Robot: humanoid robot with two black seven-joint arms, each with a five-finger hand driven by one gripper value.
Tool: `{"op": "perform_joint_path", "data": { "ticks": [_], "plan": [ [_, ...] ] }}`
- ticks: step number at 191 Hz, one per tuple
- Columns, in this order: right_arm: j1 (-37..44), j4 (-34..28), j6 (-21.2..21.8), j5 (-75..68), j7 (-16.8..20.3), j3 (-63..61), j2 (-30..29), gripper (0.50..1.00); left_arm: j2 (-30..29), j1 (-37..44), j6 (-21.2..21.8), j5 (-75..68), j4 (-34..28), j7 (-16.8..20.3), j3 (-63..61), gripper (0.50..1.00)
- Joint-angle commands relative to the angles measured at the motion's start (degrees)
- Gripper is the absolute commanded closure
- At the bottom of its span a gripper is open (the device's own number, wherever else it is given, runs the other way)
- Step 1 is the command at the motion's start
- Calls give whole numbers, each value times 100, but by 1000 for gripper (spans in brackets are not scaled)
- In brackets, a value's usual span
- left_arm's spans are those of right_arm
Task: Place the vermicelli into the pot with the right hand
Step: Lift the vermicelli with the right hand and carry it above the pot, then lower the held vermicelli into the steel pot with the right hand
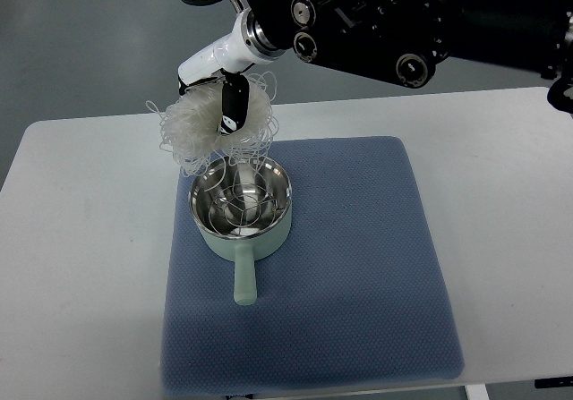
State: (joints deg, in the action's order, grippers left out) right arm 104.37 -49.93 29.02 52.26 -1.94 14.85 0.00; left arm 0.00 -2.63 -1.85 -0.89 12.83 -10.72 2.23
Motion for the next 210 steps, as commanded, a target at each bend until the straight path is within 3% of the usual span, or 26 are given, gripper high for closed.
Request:
{"op": "perform_joint_path", "data": {
  "ticks": [1,80,210],
  "plan": [
    [-57,0,-1,4,0,1,0,1000,0,-1,0,1,0,0,-3,500],
    [-690,27,-19,171,0,1,0,1000,0,-1,0,1,-8,0,-3,500],
    [-1692,721,-423,285,0,-43,0,1000,0,8,0,1,-35,0,-3,500]
  ]
}}
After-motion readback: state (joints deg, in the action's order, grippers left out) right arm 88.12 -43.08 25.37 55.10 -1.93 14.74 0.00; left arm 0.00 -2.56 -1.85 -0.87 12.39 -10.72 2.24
